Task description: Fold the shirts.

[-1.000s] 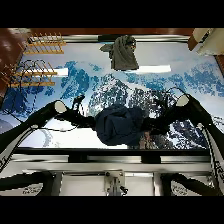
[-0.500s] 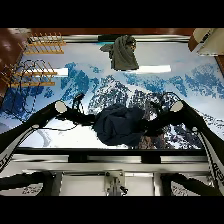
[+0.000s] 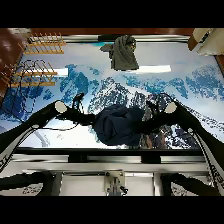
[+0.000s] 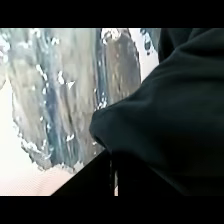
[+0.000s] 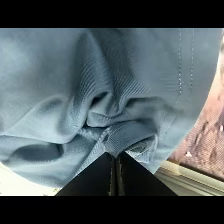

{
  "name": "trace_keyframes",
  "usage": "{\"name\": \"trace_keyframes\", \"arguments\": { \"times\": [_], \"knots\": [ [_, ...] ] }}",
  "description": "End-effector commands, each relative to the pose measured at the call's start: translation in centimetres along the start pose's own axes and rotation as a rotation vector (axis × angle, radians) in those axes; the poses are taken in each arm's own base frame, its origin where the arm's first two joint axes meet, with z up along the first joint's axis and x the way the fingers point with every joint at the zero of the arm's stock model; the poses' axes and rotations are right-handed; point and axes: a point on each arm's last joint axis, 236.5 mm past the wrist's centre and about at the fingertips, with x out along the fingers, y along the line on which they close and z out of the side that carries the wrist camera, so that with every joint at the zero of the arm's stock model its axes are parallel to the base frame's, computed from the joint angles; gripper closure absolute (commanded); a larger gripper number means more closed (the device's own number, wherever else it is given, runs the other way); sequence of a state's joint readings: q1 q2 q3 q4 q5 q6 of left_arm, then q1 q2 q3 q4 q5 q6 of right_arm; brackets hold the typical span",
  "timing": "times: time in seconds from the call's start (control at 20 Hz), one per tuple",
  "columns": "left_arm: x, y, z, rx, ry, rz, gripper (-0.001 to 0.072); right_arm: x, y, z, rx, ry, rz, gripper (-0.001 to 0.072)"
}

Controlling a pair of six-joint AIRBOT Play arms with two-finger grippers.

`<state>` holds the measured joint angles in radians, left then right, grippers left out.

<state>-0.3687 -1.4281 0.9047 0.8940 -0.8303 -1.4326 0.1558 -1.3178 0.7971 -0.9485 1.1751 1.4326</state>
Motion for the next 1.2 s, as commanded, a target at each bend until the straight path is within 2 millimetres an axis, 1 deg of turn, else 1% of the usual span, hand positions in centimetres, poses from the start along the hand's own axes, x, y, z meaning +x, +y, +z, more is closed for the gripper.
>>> {"name": "trace_keyframes", "arguments": {
  "times": [0.0,0.1,0.2,0.3,0.35,0.4,0.45,0.5,0.55,0.6,0.65,0.7,0.75,0.8,0.85,0.9,0.95,1.0,1.1,1.15],
  "knots": [
    [-1.0,-0.6,1.2,0.091,-0.035,0.002,0.0677,-0.6,0.4,0.4,-0.05,-0.029,-0.003,0.0644],
    [-3.2,-1.3,3.1,0.175,-0.099,0.034,0.0677,-2.5,1.7,1.4,-0.134,-0.097,0.0,0.0645],
    [-6.5,-2.6,5.4,0.275,-0.18,0.07,0.0677,-5.7,3.0,2.9,-0.221,-0.199,-0.033,0.0644],
    [-10.6,-4.3,7.6,0.362,-0.266,0.101,0.0677,-9.9,4.4,4.4,-0.31,-0.317,-0.087,0.0645],
    [-12.9,-5.0,8.7,0.397,-0.314,0.118,0.0677,-12.3,5.2,5.1,-0.356,-0.381,-0.118,0.0645],
    [-15.7,-5.8,10.1,0.433,-0.38,0.14,0.0677,-14.8,6.3,5.6,-0.398,-0.448,-0.139,0.0645],
    [-19.4,-6.9,11.7,0.466,-0.474,0.16,0.0677,-17.8,7.8,6.0,-0.452,-0.528,-0.158,0.0645],
    [-23.9,-8.3,13.2,0.489,-0.584,0.17,0.0677,-21.2,9.2,6.3,-0.502,-0.621,-0.186,0.0645],
    [-28.7,-9.8,14.4,0.506,-0.697,0.17,0.0677,-24.7,10.7,6.5,-0.543,-0.722,-0.213,0.0645],
    [-34.4,-11.7,15.1,0.518,-0.83,0.167,0.0677,-28.9,12.4,6.4,-0.585,-0.843,-0.243,0.0645],
    [-40.0,-13.3,15.3,0.521,-0.962,0.163,0.0677,-32.9,14.1,5.9,-0.622,-0.958,-0.264,0.0645],
    [-46.1,-15.1,14.9,0.517,-1.111,0.152,0.0677,-37.0,15.7,5.0,-0.644,-1.079,-0.282,0.0645],
    [-51.4,-16.5,13.9,0.521,-1.241,0.147,0.0677,-41.1,17.3,3.6,-0.656,-1.203,-0.288,0.0645],
    [-56.2,-17.8,12.4,0.525,-1.36,0.144,0.0677,-44.3,18.6,2.2,-0.67,-1.3,-0.293,0.0645],
    [-59.8,-18.7,10.9,0.528,-1.449,0.141,0.0677,-47.1,19.8,0.4,-0.682,-1.385,-0.285,0.0645],
    [-62.6,-19.7,9.2,0.534,-1.519,0.137,0.0677,-49.1,20.9,-1.2,-0.687,-1.448,-0.261,0.0645],
    [-64.4,-20.6,7.7,0.537,-1.565,0.117,0.0677,-50.3,21.8,-2.6,-0.692,-1.484,-0.229,0.0645],
    [-65.8,-21.8,6.1,0.544,-1.6,0.073,0.0677,-50.8,23.1,-3.8,-0.707,-1.503,-0.168,0.0645],
    [-67.1,-24.5,3.4,0.577,-1.642,-0.058,0.0677,-51.6,26.2,-6.0,-0.752,-1.528,-0.011,0.0645],
    [-67.4,-25.2,2.5,0.609,-1.651,-0.077,0.0677,-51.9,27.4,-6.6,-0.768,-1.543,0.057,0.0645]
  ]
}}
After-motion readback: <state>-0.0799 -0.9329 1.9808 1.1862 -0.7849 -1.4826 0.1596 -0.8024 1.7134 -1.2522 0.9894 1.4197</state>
